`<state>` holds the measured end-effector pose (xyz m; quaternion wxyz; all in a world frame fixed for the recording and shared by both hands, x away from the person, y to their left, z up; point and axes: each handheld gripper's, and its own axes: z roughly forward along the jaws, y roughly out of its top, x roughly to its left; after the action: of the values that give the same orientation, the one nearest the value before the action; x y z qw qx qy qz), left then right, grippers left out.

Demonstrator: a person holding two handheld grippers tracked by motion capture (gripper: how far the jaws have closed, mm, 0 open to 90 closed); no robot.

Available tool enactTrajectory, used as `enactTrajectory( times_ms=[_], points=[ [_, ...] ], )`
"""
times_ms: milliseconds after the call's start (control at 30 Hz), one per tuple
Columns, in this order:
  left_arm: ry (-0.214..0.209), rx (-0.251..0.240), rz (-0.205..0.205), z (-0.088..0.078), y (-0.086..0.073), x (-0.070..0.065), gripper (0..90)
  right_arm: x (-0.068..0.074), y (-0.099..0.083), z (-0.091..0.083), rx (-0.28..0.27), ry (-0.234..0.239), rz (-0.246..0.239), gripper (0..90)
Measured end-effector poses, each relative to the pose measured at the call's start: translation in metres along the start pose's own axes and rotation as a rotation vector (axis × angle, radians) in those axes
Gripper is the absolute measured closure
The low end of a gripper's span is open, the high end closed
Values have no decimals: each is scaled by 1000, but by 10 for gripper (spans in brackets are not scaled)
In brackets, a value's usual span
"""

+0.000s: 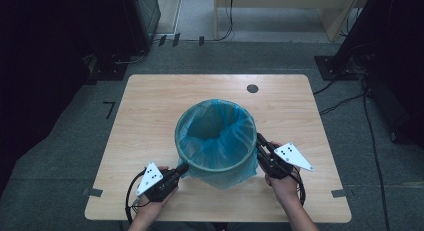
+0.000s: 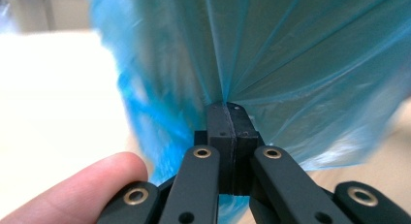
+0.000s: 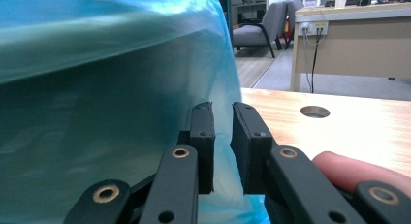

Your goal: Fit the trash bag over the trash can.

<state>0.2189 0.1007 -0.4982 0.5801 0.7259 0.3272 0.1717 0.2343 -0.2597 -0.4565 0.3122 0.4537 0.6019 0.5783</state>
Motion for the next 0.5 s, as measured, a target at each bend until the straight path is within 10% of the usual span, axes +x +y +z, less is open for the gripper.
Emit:
enactTrajectory(
  times_ms=[200, 367, 500],
  points=[
    [92, 103, -29, 7, -7, 7, 900, -3, -1, -3, -7, -5, -3, 821],
    [35, -22, -20, -9, -2, 14, 326, -9, 5, -9, -24, -2, -13, 892],
    [59, -26, -32, -17, 1, 20, 162, -15, 12, -13, -33, -3, -26, 900]
  ],
)
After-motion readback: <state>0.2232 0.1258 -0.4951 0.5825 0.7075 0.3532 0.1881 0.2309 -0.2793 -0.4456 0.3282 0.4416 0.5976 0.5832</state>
